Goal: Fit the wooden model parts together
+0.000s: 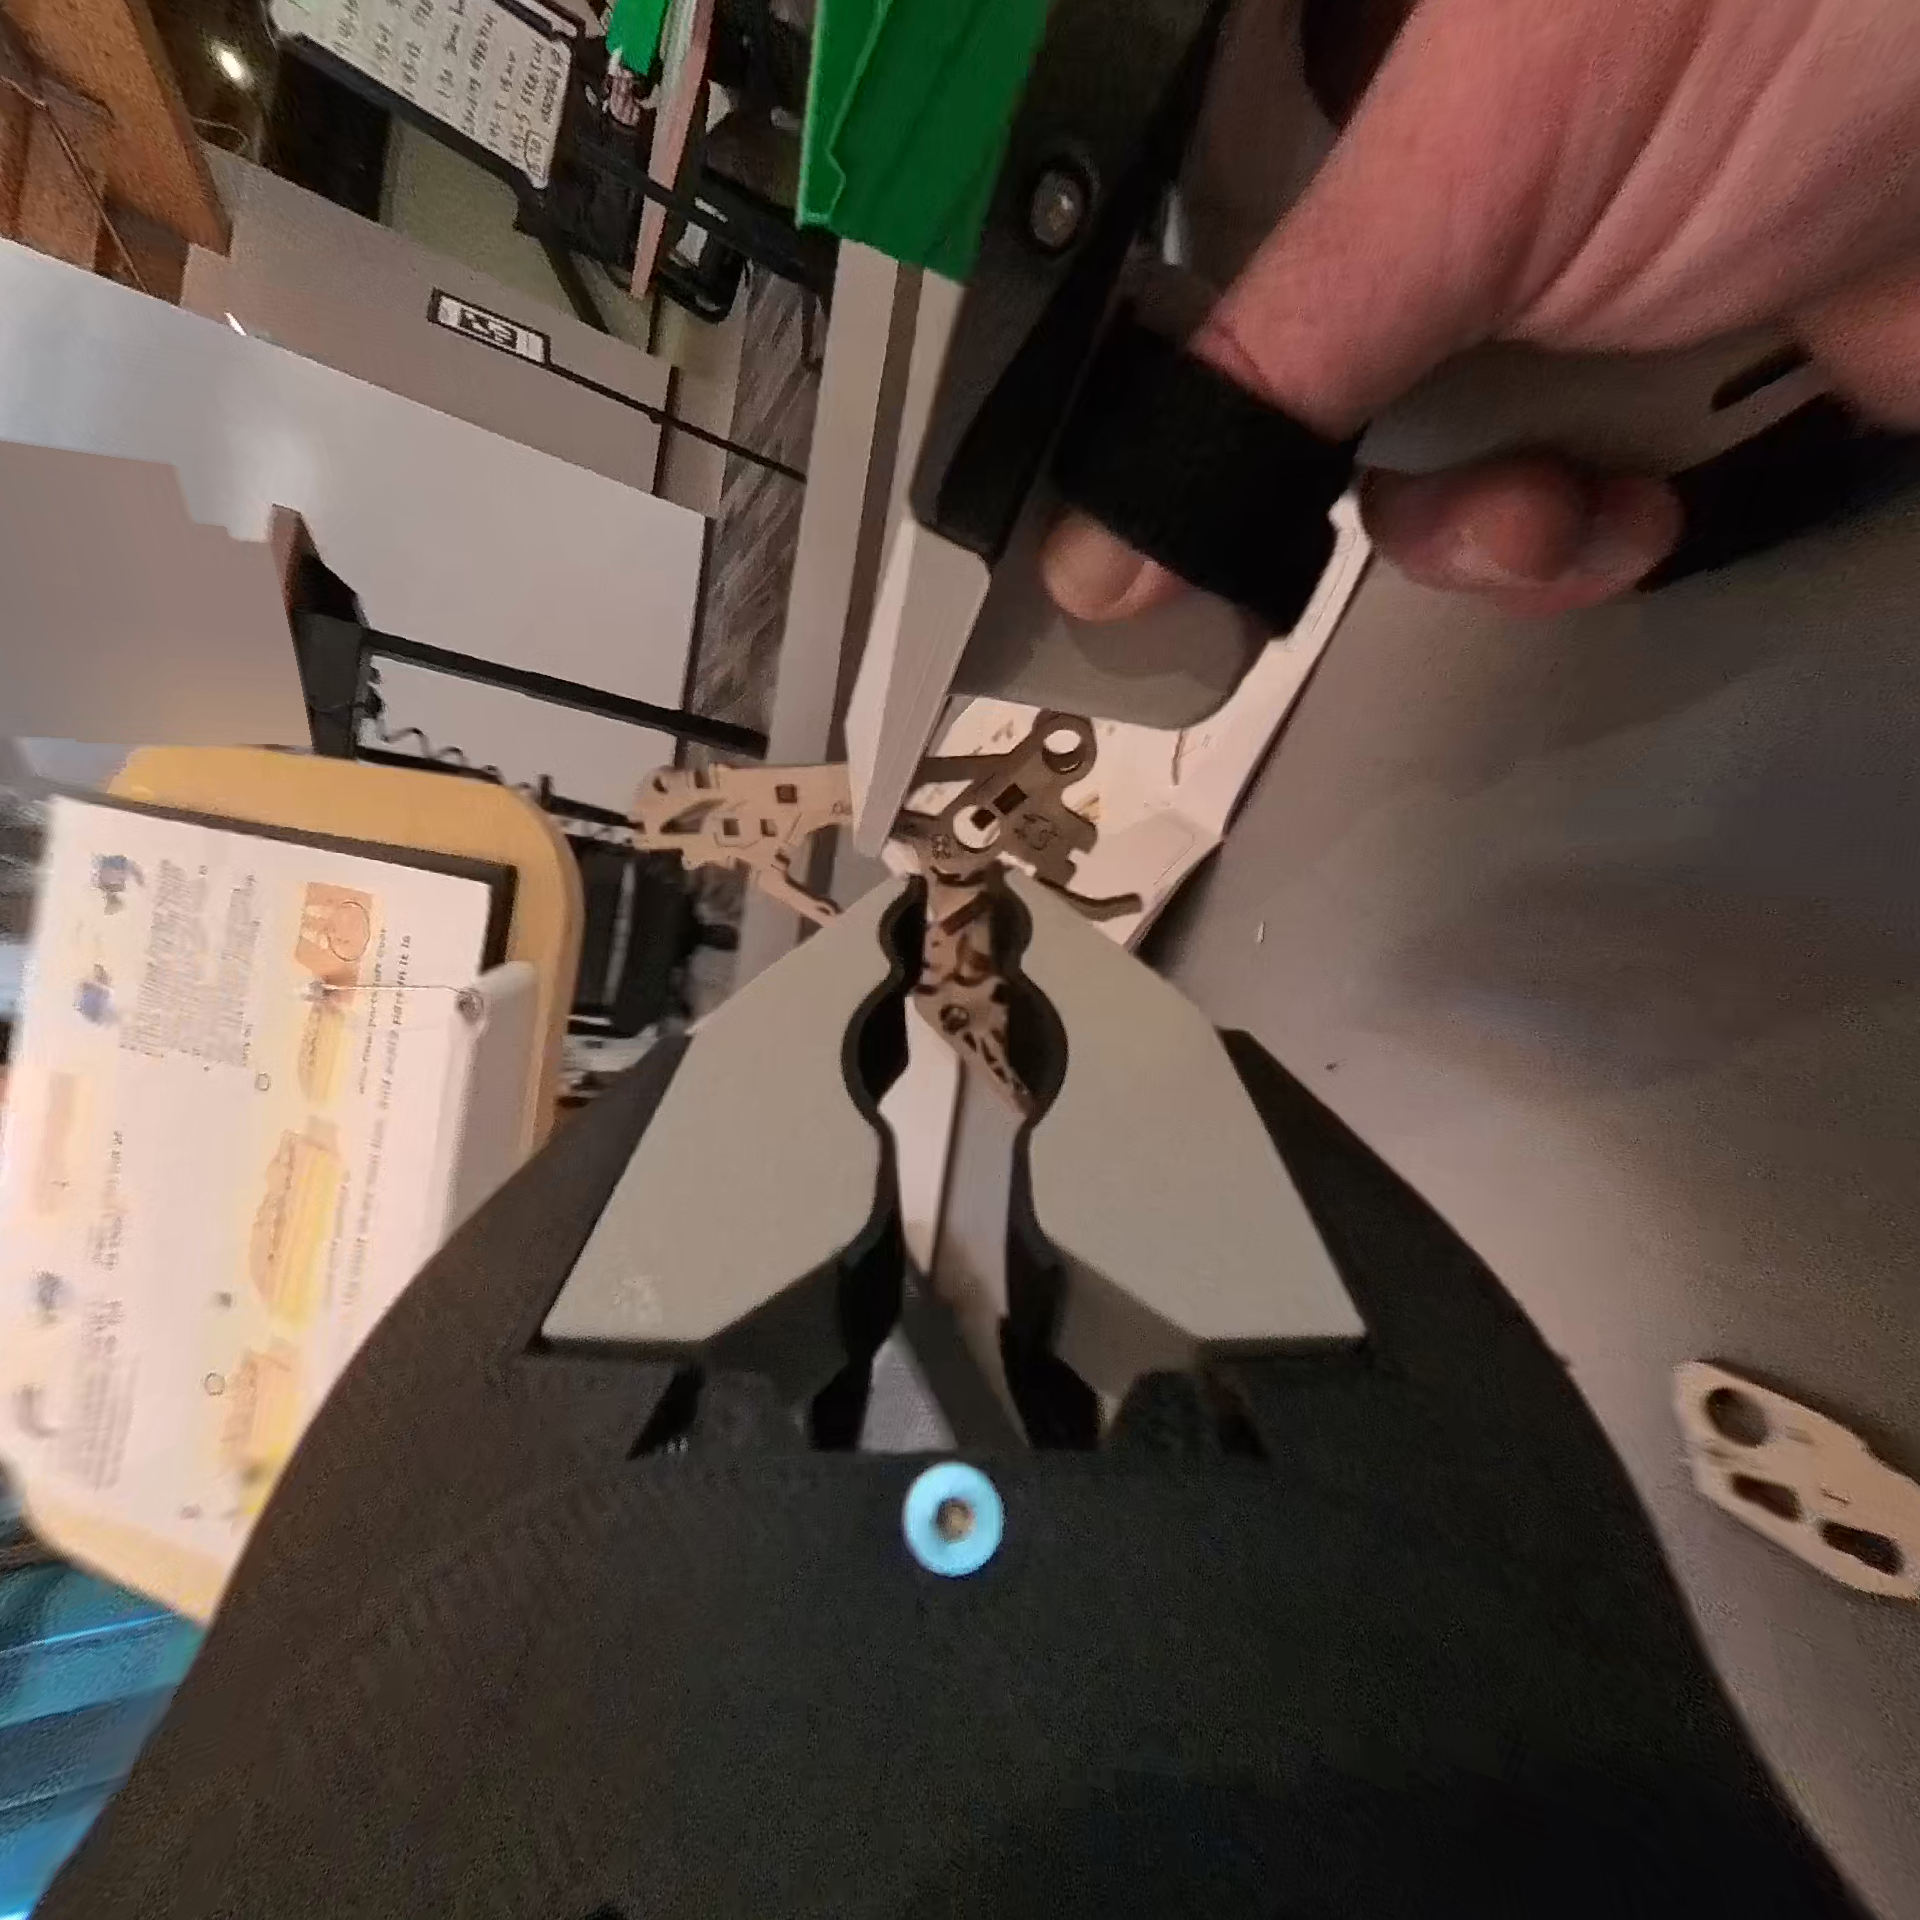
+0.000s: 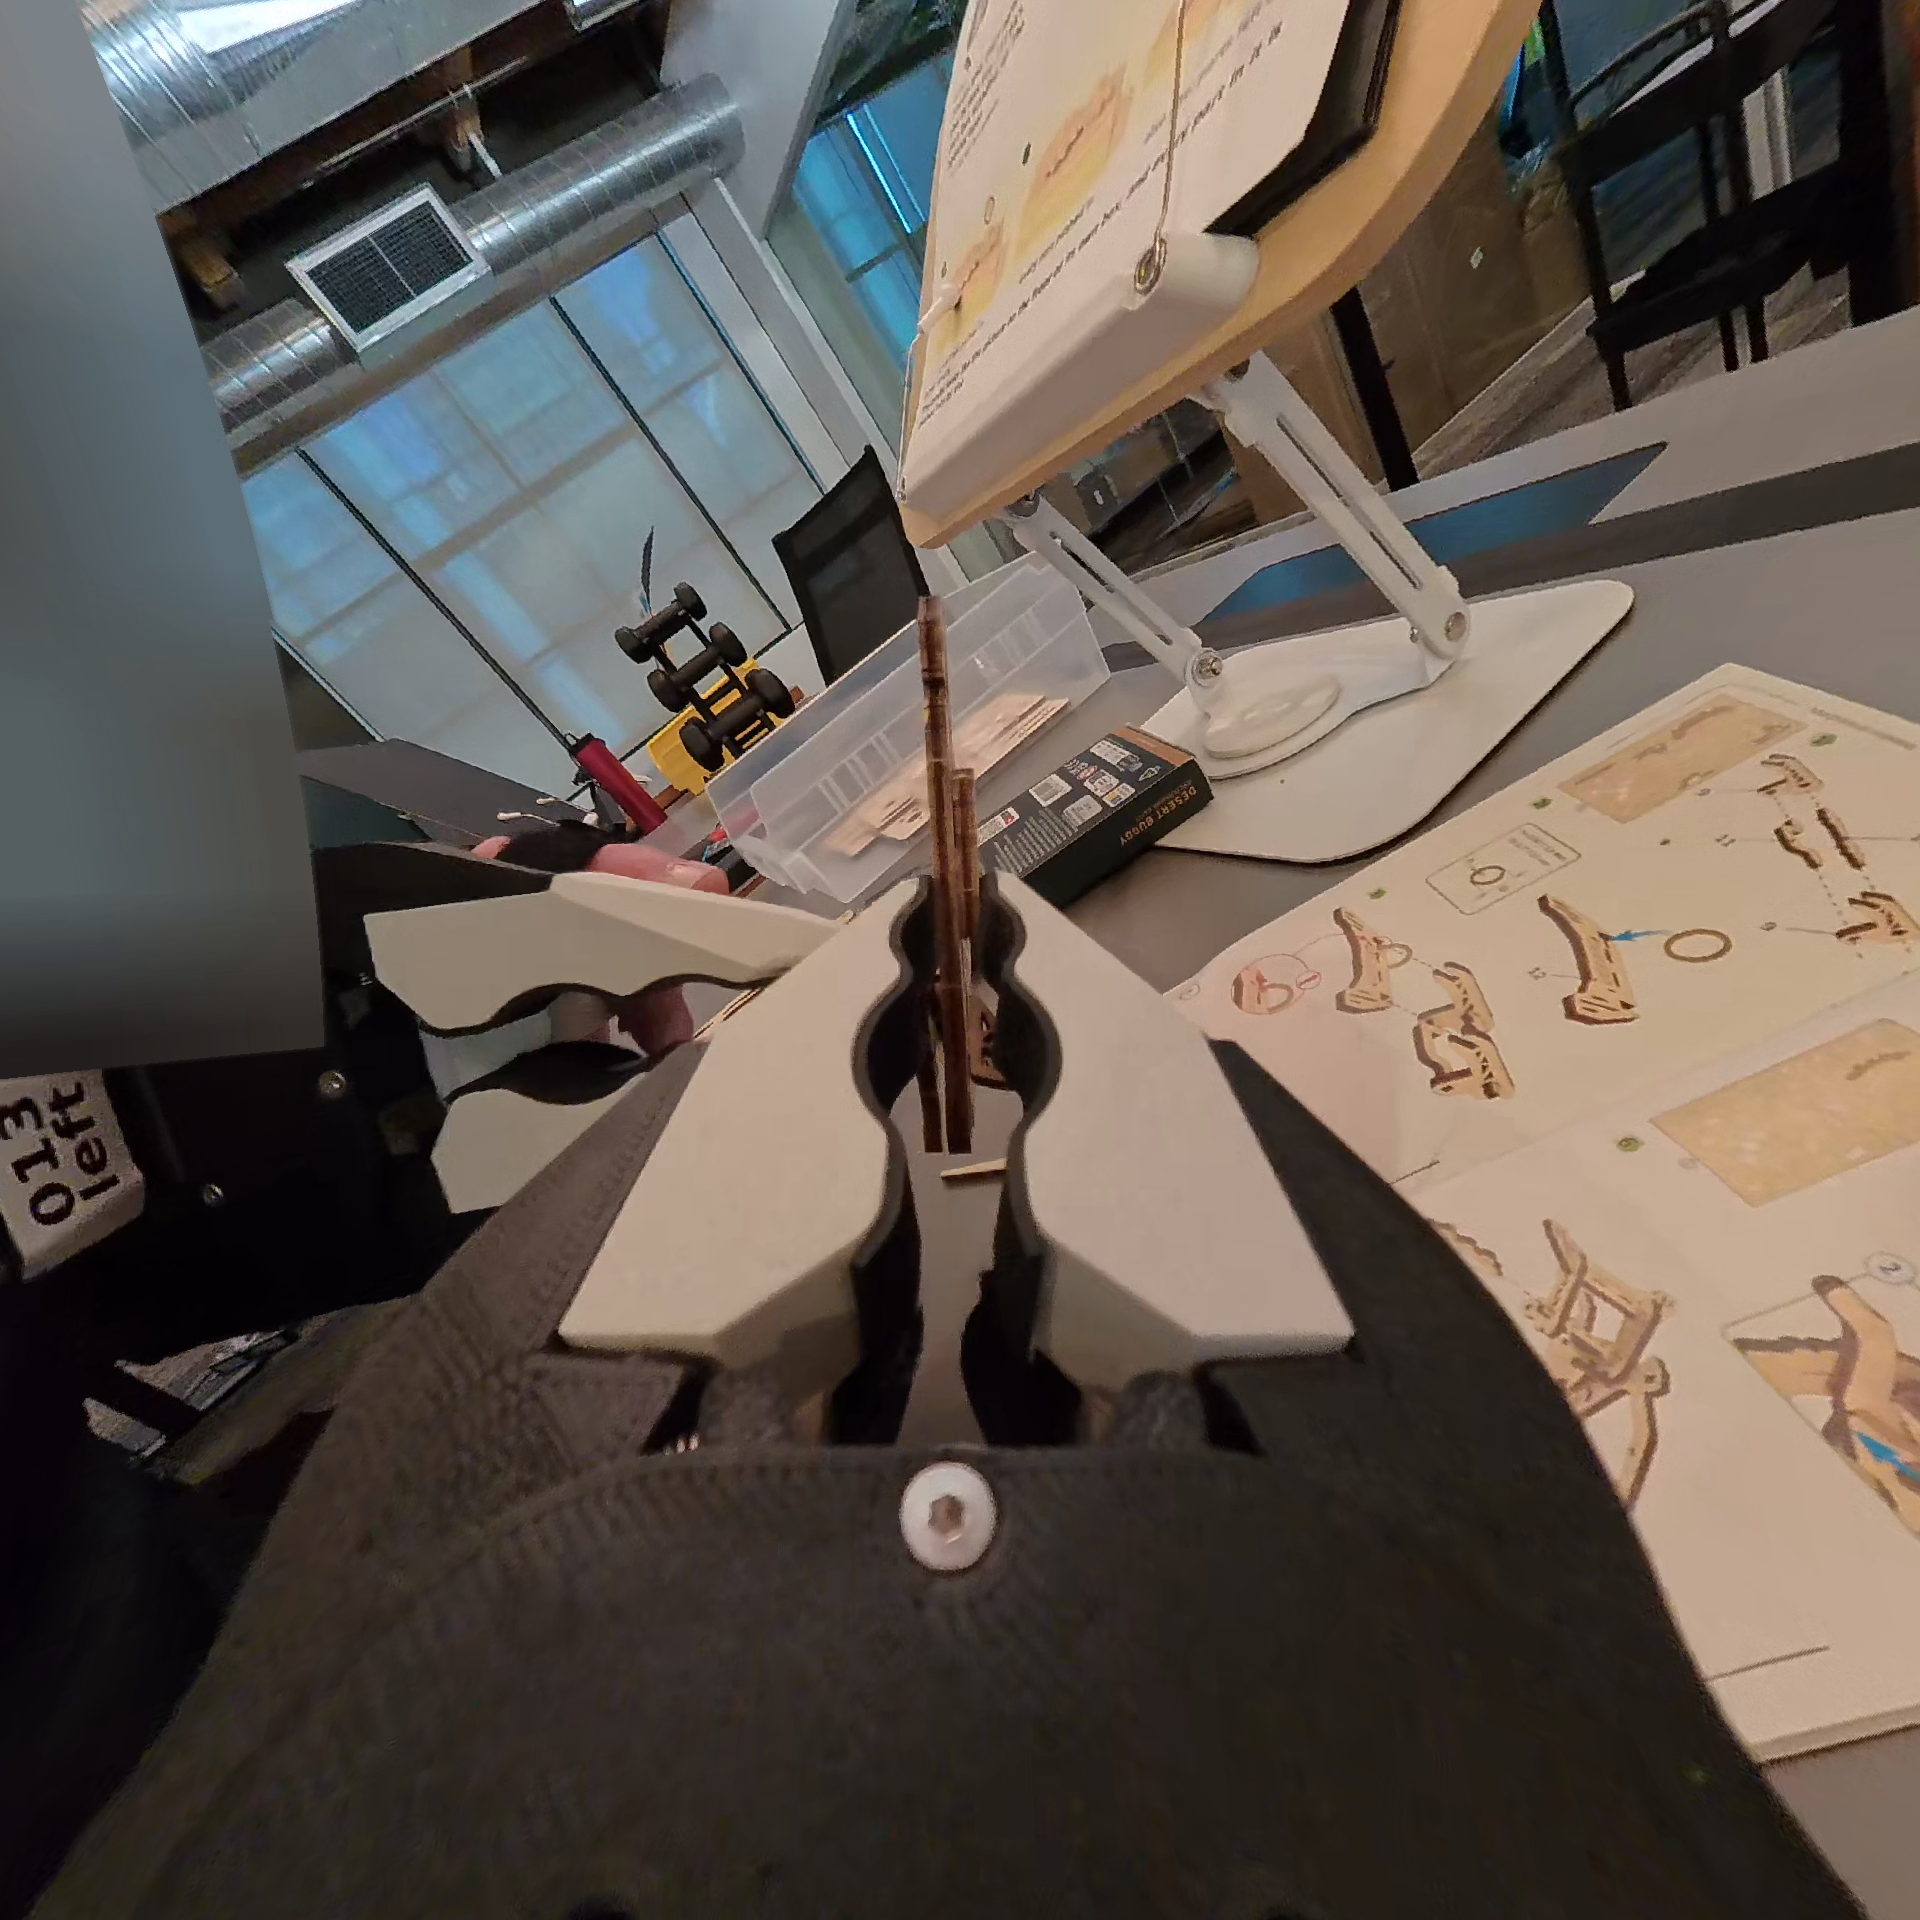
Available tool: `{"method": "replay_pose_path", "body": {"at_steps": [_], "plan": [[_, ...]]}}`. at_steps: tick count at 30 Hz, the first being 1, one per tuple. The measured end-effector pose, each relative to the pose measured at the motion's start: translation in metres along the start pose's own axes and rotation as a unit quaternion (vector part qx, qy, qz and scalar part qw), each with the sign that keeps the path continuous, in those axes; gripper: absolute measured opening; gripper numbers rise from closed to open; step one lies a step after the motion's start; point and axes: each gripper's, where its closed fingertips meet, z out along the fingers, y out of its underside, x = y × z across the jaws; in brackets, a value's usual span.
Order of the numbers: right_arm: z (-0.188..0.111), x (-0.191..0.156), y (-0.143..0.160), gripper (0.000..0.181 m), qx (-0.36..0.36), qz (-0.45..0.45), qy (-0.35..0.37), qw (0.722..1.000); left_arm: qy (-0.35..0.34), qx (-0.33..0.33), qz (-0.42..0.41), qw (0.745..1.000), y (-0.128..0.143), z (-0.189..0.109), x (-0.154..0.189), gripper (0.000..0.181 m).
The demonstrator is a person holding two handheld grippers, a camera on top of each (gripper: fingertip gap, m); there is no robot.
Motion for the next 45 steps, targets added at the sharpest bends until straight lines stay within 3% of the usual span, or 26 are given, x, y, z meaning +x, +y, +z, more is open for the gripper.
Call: {"method": "replay_pose_path", "body": {"at_steps": [6,12,15,18,20,25,30,34,37,42,45], "plan": [[-0.004,-0.001,-0.006,0.004,0.01,-0.019,0.004,1.0,0.021,0.03,-0.099,0.994,-0.002,-0.015,-0.006,0.023],[-0.01,0.003,-0.013,0.004,0.021,-0.009,-0.002,1.0,0.027,0.021,-0.258,0.965,0.036,-0.033,-0.022,0.036],[-0.008,-0.002,-0.015,0.004,0.025,0.003,-0.019,1.0,0.091,0.036,-0.373,0.923,0.038,-0.04,-0.007,0.053],[-0.006,-0.015,-0.026,0.003,0.047,0.017,-0.059,0.997,0.115,0.052,-0.434,0.892,0.043,-0.041,0.001,0.063],[-0.005,-0.033,-0.035,0.003,0.056,0.006,-0.093,0.994,0.14,0.079,-0.49,0.857,0.04,-0.048,-0.001,0.071],[0.003,-0.078,-0.057,0.003,0.063,0.039,-0.195,0.978,0.169,0.193,-0.574,0.778,0.024,-0.089,-0.027,0.062],[0.026,-0.125,-0.076,0.004,0.067,0.112,-0.296,0.946,0.15,0.247,-0.59,0.754,0.03,-0.127,-0.049,0.063],[0.062,-0.162,-0.051,0.003,-0.066,0.104,-0.32,0.939,0.102,0.287,-0.603,0.737,0.06,-0.174,-0.086,0.064],[0.081,-0.184,-0.018,0.004,-0.224,-0.006,-0.292,0.93,0.095,0.296,-0.6,0.737,0.083,-0.209,-0.103,0.059],[0.104,-0.224,0.007,0.004,-0.395,-0.141,-0.285,0.862,0.16,0.286,-0.578,0.747,0.081,-0.234,-0.099,0.059],[0.113,-0.249,0.02,0.004,-0.46,-0.186,-0.298,0.815,0.173,0.289,-0.571,0.749,0.081,-0.24,-0.092,0.038]]}}
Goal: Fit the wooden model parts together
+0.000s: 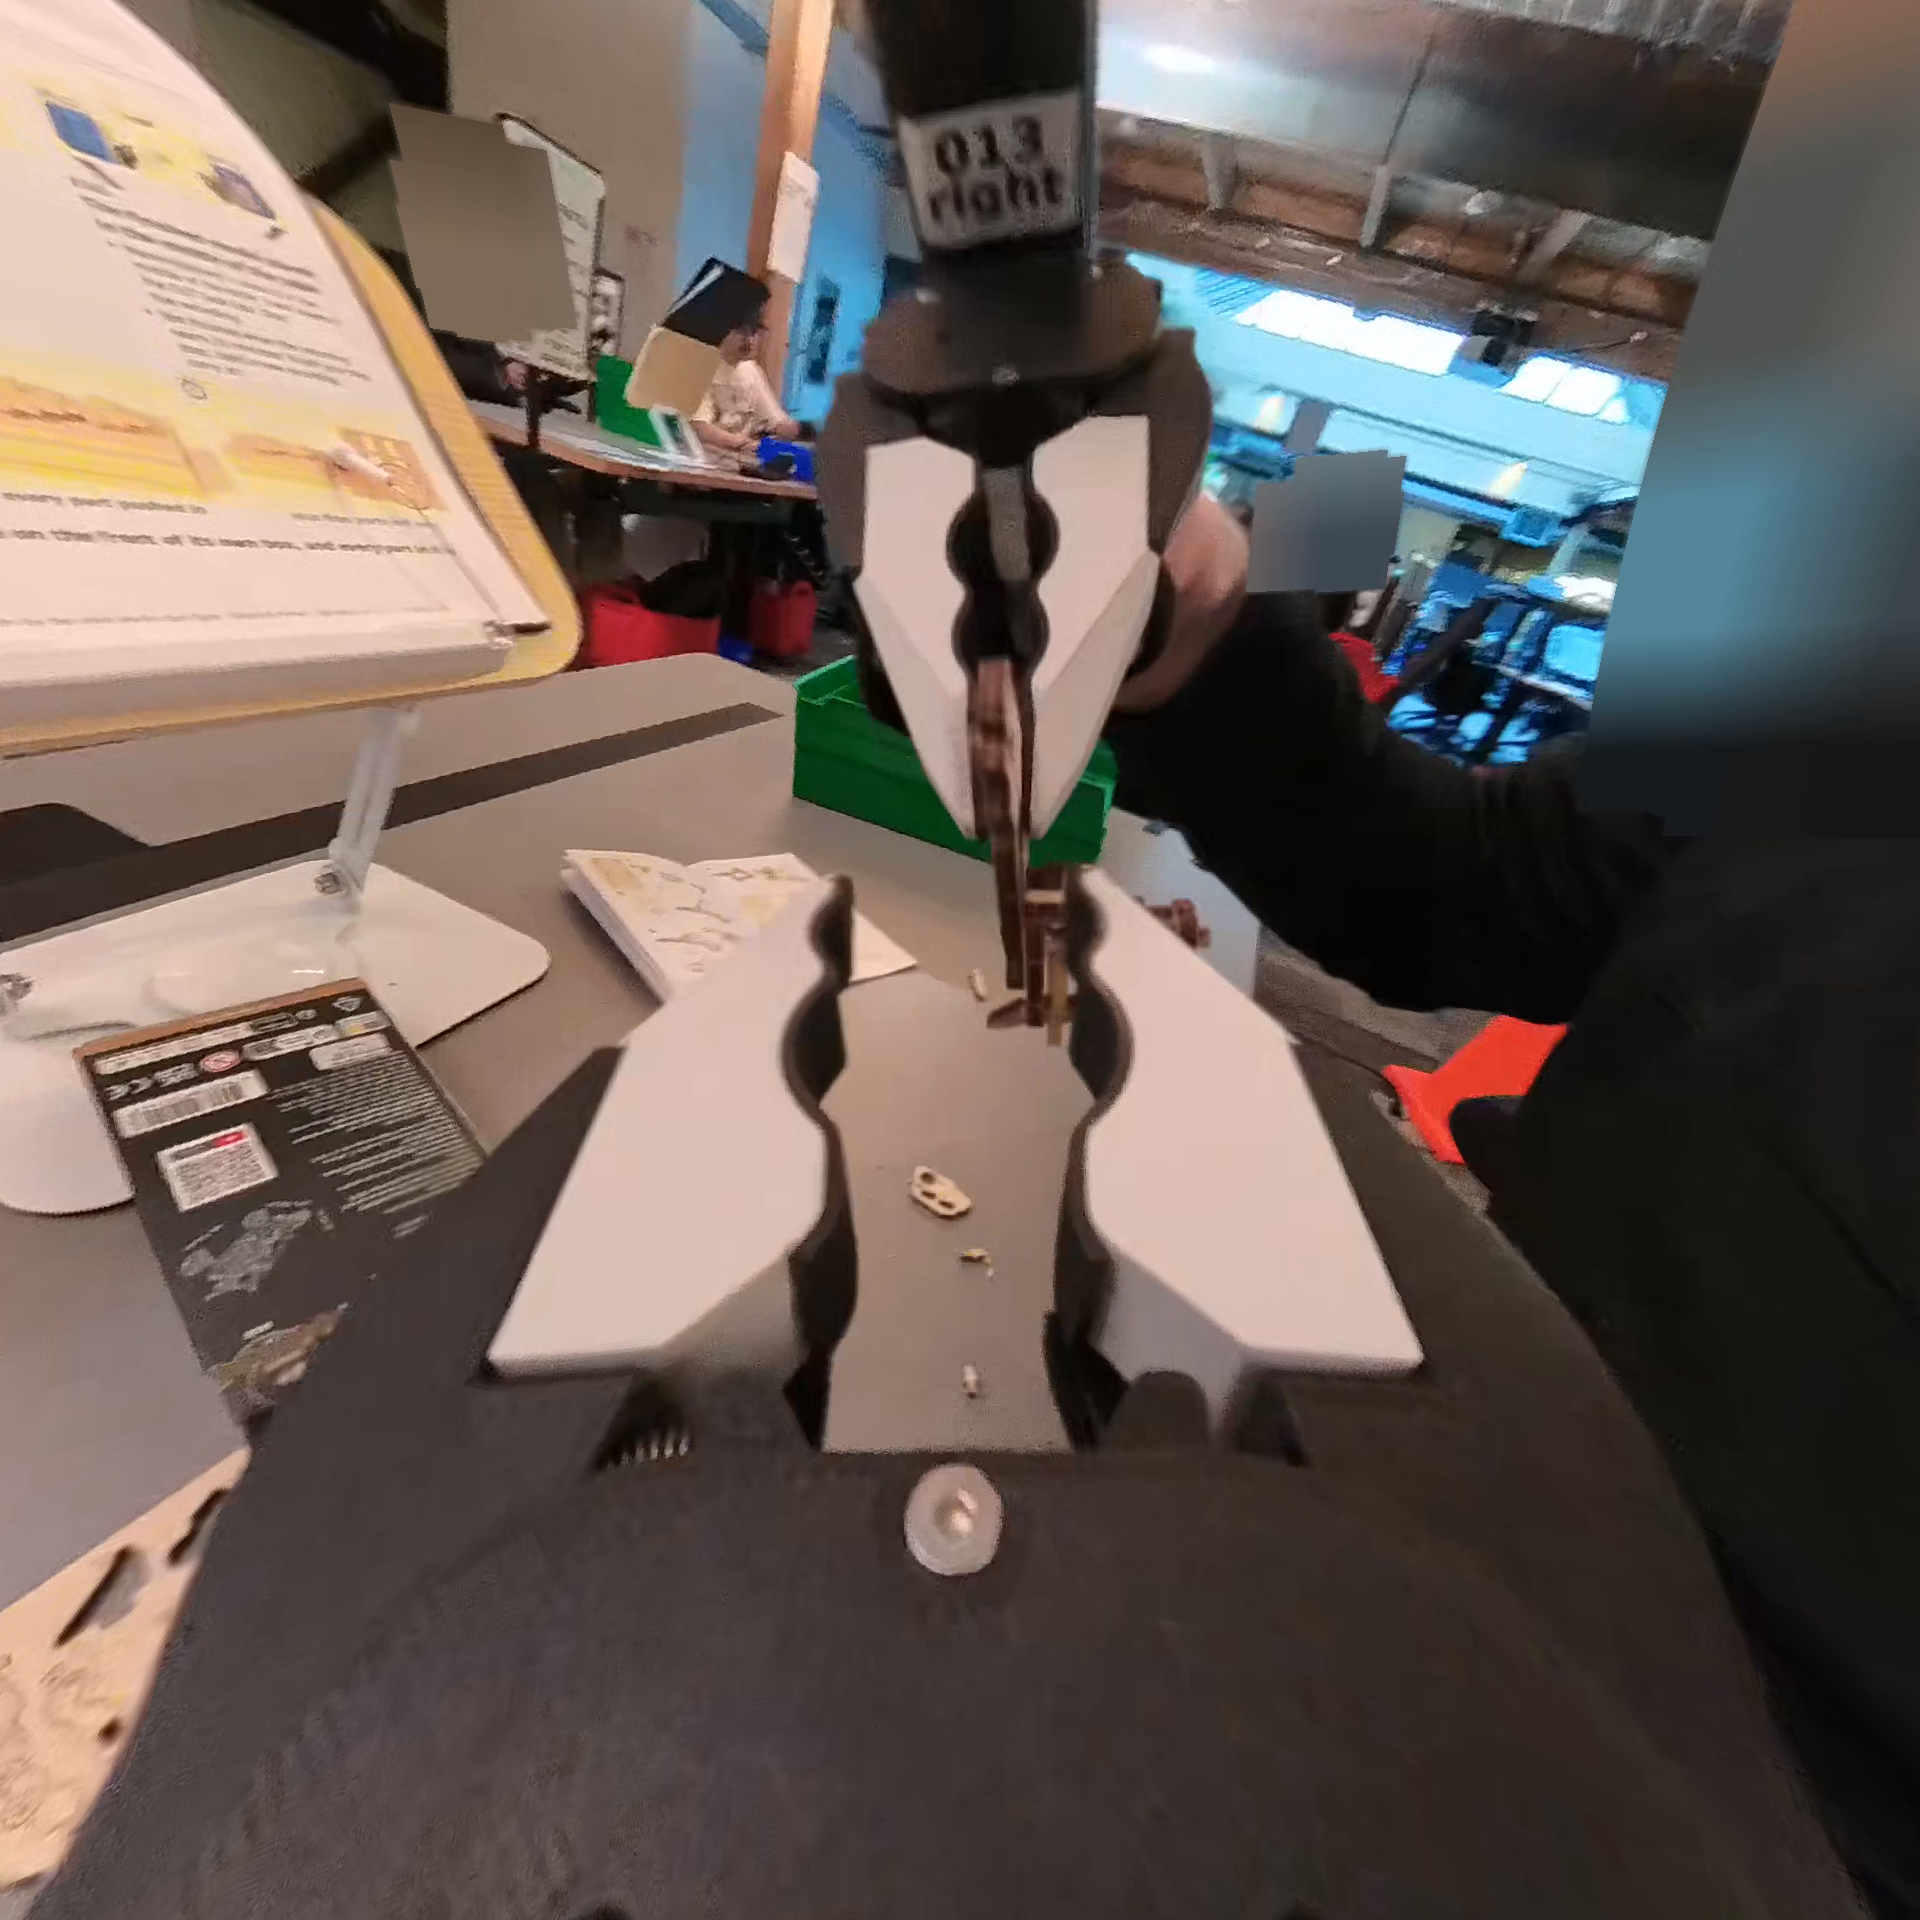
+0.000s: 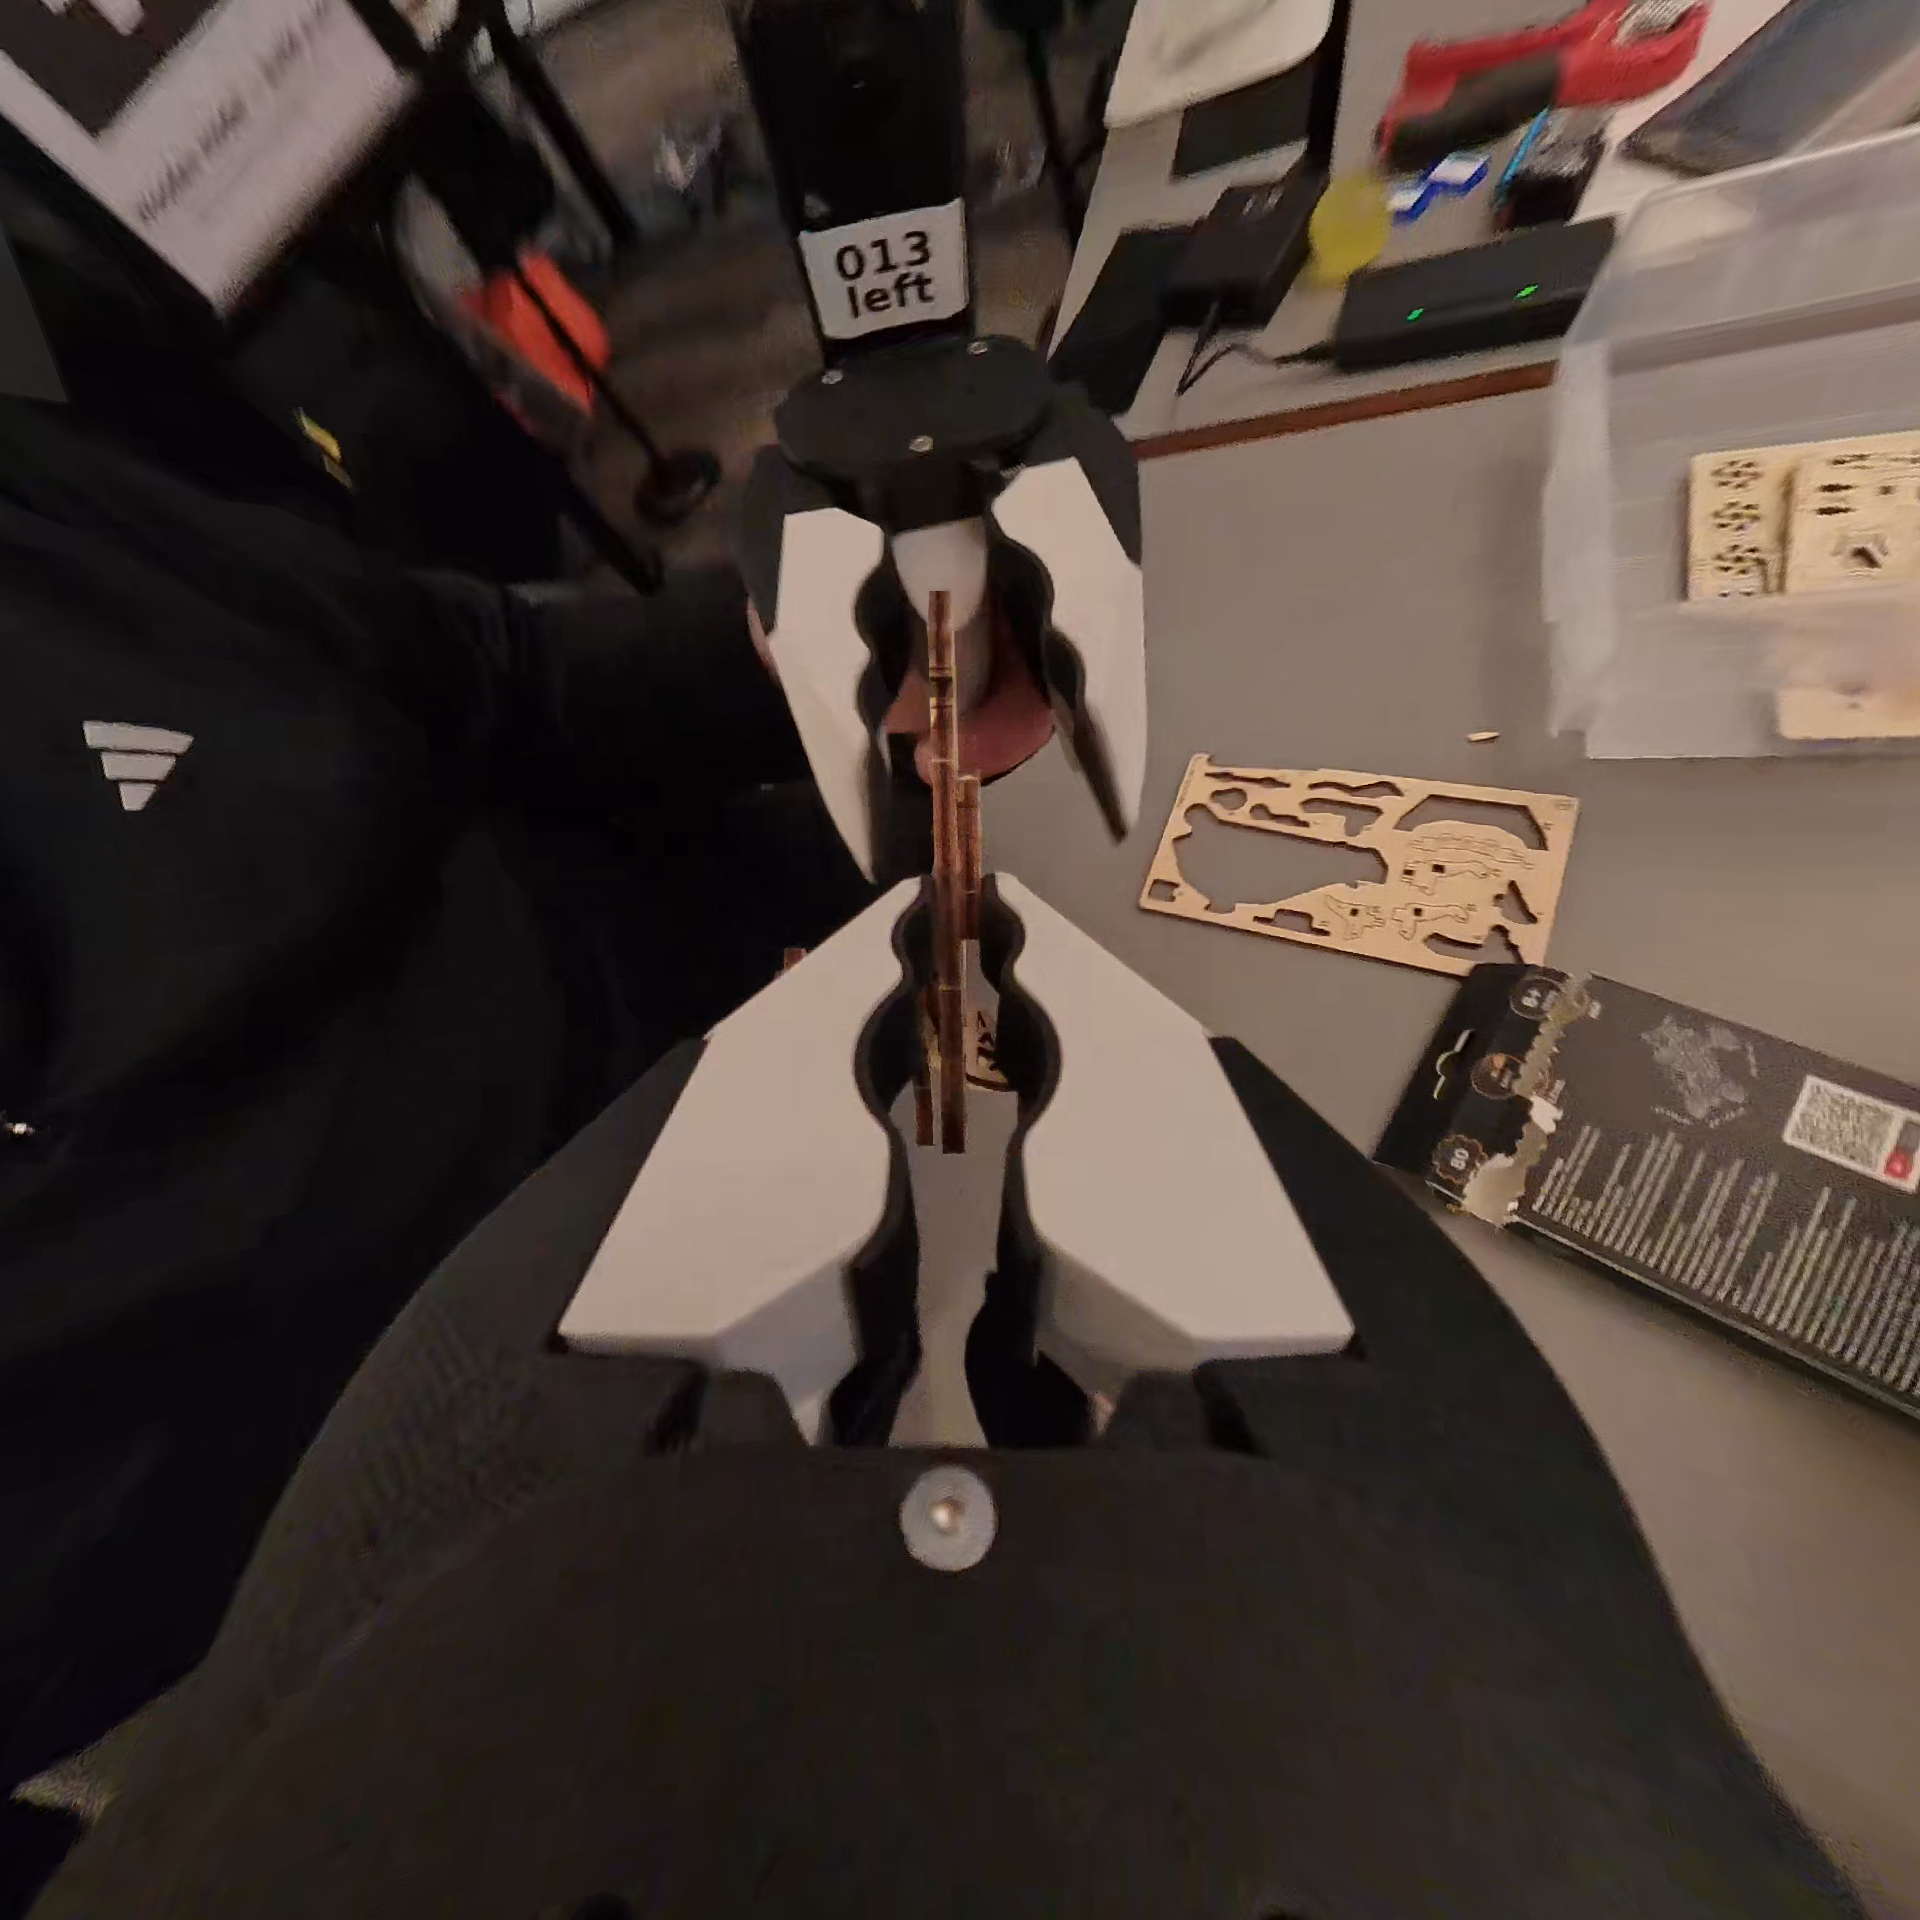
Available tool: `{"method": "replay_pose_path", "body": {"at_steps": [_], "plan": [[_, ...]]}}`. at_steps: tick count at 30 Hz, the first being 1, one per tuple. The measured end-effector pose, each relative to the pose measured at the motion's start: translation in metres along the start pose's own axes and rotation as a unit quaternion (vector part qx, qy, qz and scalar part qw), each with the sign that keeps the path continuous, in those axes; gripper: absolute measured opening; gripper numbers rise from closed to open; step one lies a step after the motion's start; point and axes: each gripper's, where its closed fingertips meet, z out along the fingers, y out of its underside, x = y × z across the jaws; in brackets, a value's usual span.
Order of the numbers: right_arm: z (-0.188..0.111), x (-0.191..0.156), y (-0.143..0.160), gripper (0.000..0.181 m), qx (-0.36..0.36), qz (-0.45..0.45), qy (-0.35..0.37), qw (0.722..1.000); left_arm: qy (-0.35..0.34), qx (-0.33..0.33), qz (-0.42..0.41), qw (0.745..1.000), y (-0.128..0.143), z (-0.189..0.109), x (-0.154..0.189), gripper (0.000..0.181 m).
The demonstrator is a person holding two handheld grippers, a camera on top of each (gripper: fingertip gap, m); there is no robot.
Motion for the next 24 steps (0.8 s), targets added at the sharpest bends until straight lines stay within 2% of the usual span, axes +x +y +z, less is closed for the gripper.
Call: {"method": "replay_pose_path", "body": {"at_steps": [3,6,7,8,10,12,14,16,17,20,24], "plan": [[0.017,-0.006,-0.009,0.004,-0.055,-0.013,-0.008,0.998,0.029,0.039,-0.006,0.999,-0.005,-0.013,0.011,0.004],[0.027,-0.005,-0.025,0.004,-0.049,-0.008,-0.014,0.999,0.006,0.083,-0.01,0.997,-0.013,-0.028,0.007,0.0],[0.029,-0.004,-0.032,0.004,-0.035,-0.008,-0.015,0.999,0.003,0.099,-0.024,0.995,-0.017,-0.033,0.005,0.0],[0.03,-0.001,-0.04,0.012,-0.016,-0.01,-0.005,1.0,-0.012,0.123,-0.033,0.992,-0.022,-0.038,0.0,0.0],[0.02,0.012,-0.058,0.039,0.042,-0.017,0.055,0.997,-0.026,0.164,-0.056,0.984,-0.032,-0.049,-0.008,0.0],[0.001,0.012,-0.071,0.043,0.117,-0.025,0.092,0.989,-0.027,0.218,-0.089,0.971,-0.044,-0.062,-0.016,0.0],[-0.017,0.012,-0.069,0.042,0.169,-0.025,0.129,0.977,-0.012,0.266,-0.123,0.956,-0.053,-0.071,-0.022,0.0],[-0.029,0.008,-0.059,0.027,0.209,-0.029,0.157,0.965,0.017,0.305,-0.155,0.94,-0.062,-0.075,-0.026,0.0],[-0.028,0.006,-0.051,0.022,0.215,-0.033,0.165,0.962,0.03,0.317,-0.168,0.933,-0.064,-0.074,-0.028,0.0],[-0.011,0.003,-0.029,0.024,0.206,-0.022,0.179,0.962,0.07,0.34,-0.211,0.914,-0.068,-0.065,-0.036,0.0],[-0.017,0.002,-0.032,0.023,0.266,-0.028,0.205,0.941,0.099,0.341,-0.231,0.906,-0.07,-0.048,-0.04,0.0]]}}
